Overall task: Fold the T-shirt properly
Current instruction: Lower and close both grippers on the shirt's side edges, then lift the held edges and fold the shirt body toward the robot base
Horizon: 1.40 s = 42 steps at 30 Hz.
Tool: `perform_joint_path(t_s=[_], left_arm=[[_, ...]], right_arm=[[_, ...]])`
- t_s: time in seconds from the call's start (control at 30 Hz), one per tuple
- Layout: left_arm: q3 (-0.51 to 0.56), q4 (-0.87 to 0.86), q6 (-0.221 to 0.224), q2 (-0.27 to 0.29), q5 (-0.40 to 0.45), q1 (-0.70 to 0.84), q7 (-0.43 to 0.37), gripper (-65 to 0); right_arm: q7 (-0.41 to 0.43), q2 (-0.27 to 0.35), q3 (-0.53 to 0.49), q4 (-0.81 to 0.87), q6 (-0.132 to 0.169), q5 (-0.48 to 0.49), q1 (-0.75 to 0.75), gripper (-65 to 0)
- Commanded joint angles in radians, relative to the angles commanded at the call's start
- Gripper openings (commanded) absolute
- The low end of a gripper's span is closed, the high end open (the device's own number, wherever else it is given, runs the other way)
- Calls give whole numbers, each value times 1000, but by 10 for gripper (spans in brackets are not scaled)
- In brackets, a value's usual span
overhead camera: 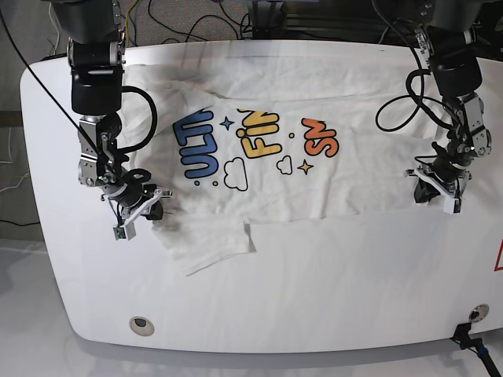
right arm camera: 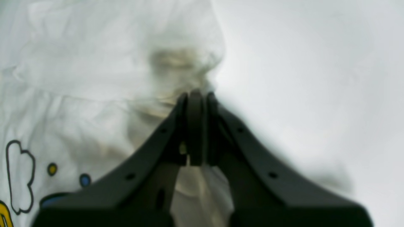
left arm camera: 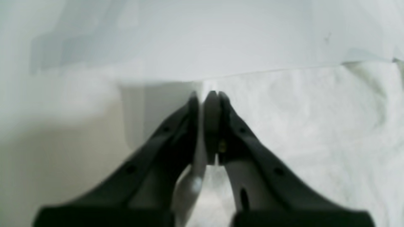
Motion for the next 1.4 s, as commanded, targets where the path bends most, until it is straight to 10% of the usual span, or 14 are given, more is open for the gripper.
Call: perform_joint_path(t_s=[0.47, 1.07, 1.4], left_arm=[[-64, 81, -8, 2, -3, -17, 0, -650], [-91, 532, -9, -6, -5, 311, 5, -650], [-98, 660, -9, -11, -5, 512, 0, -650]], right_arm=[[-137, 63, 8, 221, 0, 9, 12, -650], [-427, 98, 210, 833, 0, 9, -391, -650], [-439, 98, 244, 933, 0, 9, -626, -650]])
